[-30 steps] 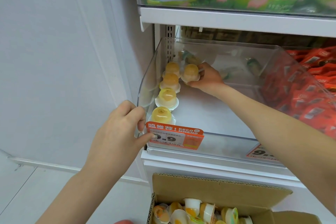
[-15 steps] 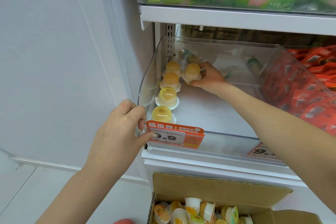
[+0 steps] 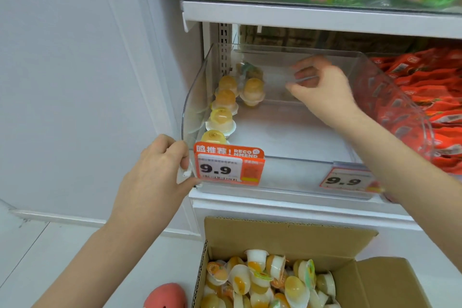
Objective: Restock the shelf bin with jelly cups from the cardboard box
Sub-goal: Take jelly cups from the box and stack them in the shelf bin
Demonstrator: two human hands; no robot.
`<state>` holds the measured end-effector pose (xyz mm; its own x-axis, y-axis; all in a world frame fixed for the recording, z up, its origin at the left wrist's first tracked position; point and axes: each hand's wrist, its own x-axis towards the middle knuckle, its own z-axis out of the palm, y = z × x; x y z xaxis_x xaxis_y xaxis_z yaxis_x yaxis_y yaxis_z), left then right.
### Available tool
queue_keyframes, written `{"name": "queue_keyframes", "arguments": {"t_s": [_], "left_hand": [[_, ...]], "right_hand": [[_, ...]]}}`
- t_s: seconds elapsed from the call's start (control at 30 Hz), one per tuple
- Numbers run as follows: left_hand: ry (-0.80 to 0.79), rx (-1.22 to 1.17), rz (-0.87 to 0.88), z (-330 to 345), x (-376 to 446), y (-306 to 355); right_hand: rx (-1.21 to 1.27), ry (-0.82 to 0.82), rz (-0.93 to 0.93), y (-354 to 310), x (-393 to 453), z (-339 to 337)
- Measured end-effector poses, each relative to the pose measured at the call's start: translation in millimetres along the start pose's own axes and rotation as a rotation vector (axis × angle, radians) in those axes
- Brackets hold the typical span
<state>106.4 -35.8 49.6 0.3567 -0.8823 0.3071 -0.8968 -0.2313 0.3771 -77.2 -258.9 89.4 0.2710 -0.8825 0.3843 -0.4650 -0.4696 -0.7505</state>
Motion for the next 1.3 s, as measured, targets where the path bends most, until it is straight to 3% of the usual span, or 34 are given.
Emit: {"name": "queue_keyframes", "arguments": {"t_s": [0.13,0.23,0.4,0.5,0.6,0.77,0.83,0.97,1.07,1.13,1.2,1.3], "left_hand": [[-0.028,0.036,-0.053,5,-32,5],[-0.155,0.079,-0.005,23,-65,20],[-0.565,0.132,0.191,91,-115,45],[-0.801,0.237,0.295,154,-141,51],[-1.007,0.312,0.270,216,-164,54],[-1.202,0.290,-0.174,275,-196,48],[-1.153,0.266,-0.260,286,-205,41],[-1.013,0.053,-0.412,296,-217,26],[-0.991,-0.033,-0.458,297,-219,19],[-1.002,-0.121,-0.581,296,-217,13],[-1.000,-0.341,-0.861,290,-211,10],[-0.926,-0.854,-1.425,269,-204,9]], "right_hand": [[0.010,0.104,-0.280,4,-122,-46],[-0.083,0.006,-0.276,40,-204,-53],[-0.295,-0.510,0.066,140,-294,-44],[-0.370,-0.715,0.343,187,-323,-34],[-0.421,-0.904,0.553,211,-342,-18],[-0.374,-1.086,0.847,229,-359,14],[-0.343,-1.075,0.883,242,-369,30],[-0.325,-0.981,0.857,253,-386,52],[-0.332,-0.840,0.852,261,-401,56],[-0.304,-0.757,0.850,265,-411,56],[-0.287,-0.662,0.862,262,-419,55],[-0.258,-0.565,0.919,257,-425,59]]}}
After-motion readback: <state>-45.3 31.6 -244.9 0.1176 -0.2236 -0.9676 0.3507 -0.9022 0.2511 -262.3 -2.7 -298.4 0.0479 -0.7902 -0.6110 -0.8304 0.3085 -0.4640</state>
